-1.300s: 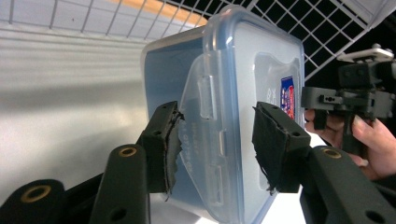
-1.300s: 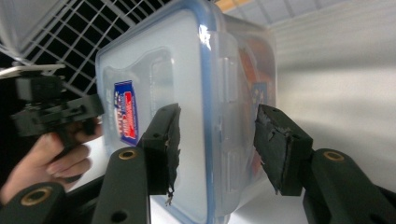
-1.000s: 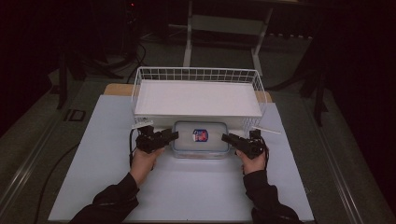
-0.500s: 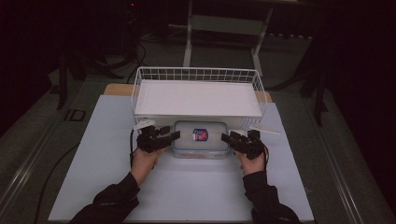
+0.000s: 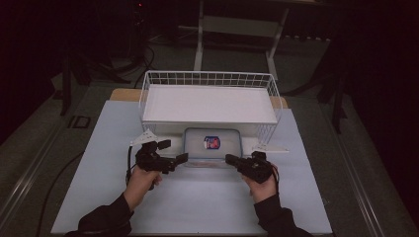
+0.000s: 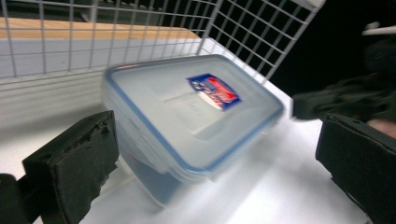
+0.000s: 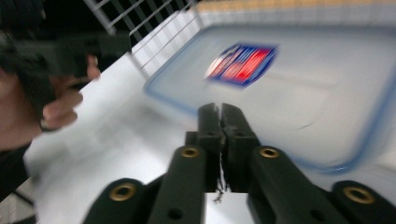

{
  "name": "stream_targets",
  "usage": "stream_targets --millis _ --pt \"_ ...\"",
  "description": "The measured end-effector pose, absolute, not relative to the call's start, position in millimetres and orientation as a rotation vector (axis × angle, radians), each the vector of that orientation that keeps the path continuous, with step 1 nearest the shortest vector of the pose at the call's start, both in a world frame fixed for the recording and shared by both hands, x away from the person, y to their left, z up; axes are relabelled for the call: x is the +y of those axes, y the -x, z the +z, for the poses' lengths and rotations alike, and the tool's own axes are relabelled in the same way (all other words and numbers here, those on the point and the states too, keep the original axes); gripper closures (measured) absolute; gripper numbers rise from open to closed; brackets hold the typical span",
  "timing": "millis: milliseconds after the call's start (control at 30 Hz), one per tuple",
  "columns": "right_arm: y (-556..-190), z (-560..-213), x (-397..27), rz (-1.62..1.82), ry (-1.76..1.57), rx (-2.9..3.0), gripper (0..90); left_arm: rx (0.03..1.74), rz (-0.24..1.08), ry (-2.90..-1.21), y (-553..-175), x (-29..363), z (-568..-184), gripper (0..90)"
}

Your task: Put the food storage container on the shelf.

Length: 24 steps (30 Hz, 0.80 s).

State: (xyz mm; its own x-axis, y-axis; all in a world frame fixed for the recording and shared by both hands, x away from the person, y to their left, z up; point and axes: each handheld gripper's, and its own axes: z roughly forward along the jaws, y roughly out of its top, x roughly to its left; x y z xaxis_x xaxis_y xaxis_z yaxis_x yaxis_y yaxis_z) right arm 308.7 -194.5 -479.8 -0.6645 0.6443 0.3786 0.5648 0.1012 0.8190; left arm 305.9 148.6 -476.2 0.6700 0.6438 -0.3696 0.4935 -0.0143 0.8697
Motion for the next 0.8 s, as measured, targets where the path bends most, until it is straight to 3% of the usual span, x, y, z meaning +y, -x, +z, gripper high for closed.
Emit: stream_targets --millis 400,800 --pt "-308 -507 -159 1.474 -1.22 2.423 89.9 0.953 0.212 -1.677 -268 160 -487 0.0" --pt "-333 -508 -148 1.453 -1.233 2.388 89.9 0.978 0.231 -1.687 -264 160 -507 0.0"
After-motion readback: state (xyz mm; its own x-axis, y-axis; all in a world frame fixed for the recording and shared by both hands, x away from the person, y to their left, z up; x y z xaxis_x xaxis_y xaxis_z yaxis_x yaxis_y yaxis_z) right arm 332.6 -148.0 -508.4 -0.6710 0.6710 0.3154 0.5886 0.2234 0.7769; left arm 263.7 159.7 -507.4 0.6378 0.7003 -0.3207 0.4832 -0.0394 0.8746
